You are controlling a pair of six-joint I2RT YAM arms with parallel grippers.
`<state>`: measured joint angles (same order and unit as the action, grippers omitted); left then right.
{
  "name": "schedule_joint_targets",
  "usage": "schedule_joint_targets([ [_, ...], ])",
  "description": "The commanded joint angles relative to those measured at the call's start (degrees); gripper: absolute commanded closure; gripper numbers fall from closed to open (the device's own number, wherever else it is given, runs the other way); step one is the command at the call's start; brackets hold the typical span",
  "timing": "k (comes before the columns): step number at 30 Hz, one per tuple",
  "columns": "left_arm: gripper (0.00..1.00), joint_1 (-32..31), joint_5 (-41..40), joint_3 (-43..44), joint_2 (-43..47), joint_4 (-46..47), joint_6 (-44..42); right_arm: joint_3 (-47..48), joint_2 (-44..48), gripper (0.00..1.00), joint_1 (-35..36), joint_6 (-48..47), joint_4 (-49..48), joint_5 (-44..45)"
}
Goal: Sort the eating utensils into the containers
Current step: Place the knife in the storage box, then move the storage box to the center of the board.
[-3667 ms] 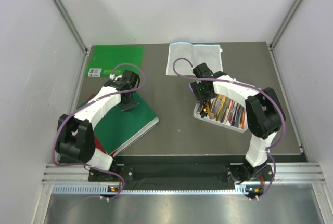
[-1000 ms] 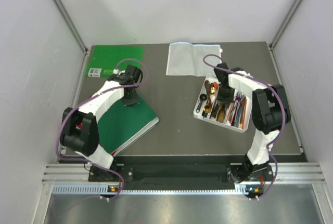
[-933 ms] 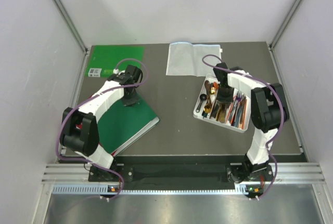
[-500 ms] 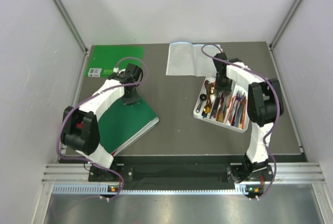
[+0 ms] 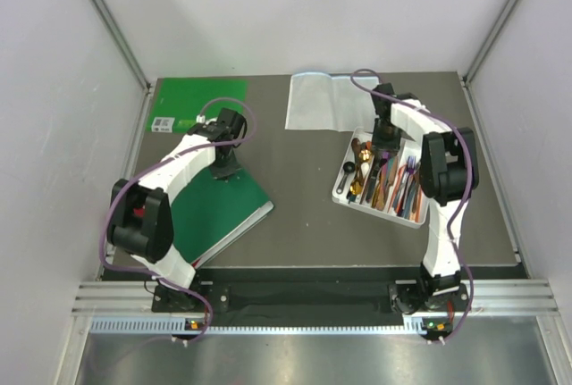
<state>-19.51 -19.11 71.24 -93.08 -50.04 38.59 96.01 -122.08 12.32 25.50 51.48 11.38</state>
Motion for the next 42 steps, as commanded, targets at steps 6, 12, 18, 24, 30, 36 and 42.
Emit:
schedule_joint_targets([
  [6,0.92,0.1,-0.8,1.7,-0.3,-1.0,-0.4,8.5,1.2,0.63,-0.2,-0.4,-2.4,-6.5],
  [12,0.93,0.1,-0.5,1.8,-0.5,-1.0,-0.5,12.6,0.3,0.64,-0.1,-0.2,-0.7,-6.4],
  [18,0.93,0.0,-0.6,1.7,-0.7,-0.9,-0.6,17.1,-6.1,0.66,-0.1,0.3,1.9,-7.2],
  [24,0.93,0.1,-1.2,1.3,-0.2,-1.0,-0.7,16.2,-6.1,0.66,-0.3,1.6,1.9,-3.8],
  [30,0.93,0.1,-1.0,1.3,-0.3,-0.9,-0.8,15.3,-4.1,0.63,-0.5,1.1,0.5,-3.8],
  [36,0.93,0.1,-0.7,1.4,-0.8,-0.8,-0.9,15.2,-0.1,0.60,-0.4,0.3,0.9,-3.2],
  [42,0.93,0.1,-0.3,1.8,-1.5,-0.5,-1.0,13.9,1.1,0.60,-0.6,1.0,2.8,-2.1],
])
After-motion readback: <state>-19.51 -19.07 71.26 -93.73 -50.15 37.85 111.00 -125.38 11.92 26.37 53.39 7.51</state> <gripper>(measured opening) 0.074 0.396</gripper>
